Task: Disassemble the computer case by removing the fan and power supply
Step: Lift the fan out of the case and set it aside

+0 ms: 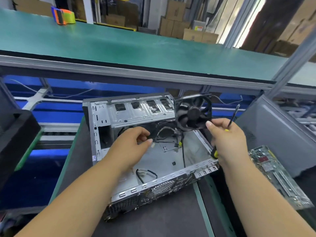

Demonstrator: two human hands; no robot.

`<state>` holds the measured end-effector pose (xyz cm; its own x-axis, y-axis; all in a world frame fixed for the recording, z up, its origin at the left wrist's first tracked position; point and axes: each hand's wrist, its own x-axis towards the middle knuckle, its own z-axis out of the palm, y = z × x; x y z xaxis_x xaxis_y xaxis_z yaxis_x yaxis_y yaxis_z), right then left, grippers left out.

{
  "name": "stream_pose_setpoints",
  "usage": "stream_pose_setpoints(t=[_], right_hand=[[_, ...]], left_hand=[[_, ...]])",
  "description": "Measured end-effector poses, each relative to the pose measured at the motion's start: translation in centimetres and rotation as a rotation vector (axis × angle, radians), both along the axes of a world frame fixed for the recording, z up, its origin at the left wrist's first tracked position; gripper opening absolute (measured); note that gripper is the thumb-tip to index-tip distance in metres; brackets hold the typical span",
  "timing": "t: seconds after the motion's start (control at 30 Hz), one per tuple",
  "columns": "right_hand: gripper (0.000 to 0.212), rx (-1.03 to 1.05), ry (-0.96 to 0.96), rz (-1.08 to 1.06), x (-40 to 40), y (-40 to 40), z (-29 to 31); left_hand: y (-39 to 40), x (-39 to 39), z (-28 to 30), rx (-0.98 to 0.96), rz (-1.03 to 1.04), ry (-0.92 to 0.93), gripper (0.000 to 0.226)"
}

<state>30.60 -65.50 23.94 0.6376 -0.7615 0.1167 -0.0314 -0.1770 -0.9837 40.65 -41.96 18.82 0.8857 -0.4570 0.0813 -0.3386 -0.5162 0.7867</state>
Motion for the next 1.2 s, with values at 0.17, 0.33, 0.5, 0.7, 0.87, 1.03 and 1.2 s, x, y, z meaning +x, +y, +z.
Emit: stream_pose_setpoints(t=[0.17,0.33,0.5,0.7,0.87,1.03,1.2], right_hand=[[0.01,0.222,-0.029,0.037,0.6,-1.3,-1.5],[0.01,0.304,-0.067,0.071,-0.7,-5.3,-1.9],[0.012,0.381,-0.1,0.145,-3.3,-10.0,-1.5],[0.014,0.384,-0.111,0.236,-6.6,-16.0,-2.2],[0.02,0.221,-0.069,0.28,-9.0,-21.4,-3.1],[0.014,0.088,0.03,0.286,-10.4,-24.9,-4.3],[0.016,0.279,0.117,0.367,-9.8,-26.5,-5.9]], left_hand=[[-2.7,-2.2,2.4,-0.244,0.009,0.17,0.018],[-6.8,-4.5,3.8,-0.244,0.05,0.217,0.014],[-13.0,-7.0,4.9,-0.339,0.022,0.297,0.013],[-21.3,-9.4,5.5,-0.444,-0.007,0.304,0.029],[-26.5,-10.4,3.8,-0.383,0.025,0.287,0.011],[-30.0,-11.5,2.0,-0.263,0.065,0.275,0.013],[-30.6,-11.5,1.4,-0.159,0.085,0.288,0.017]])
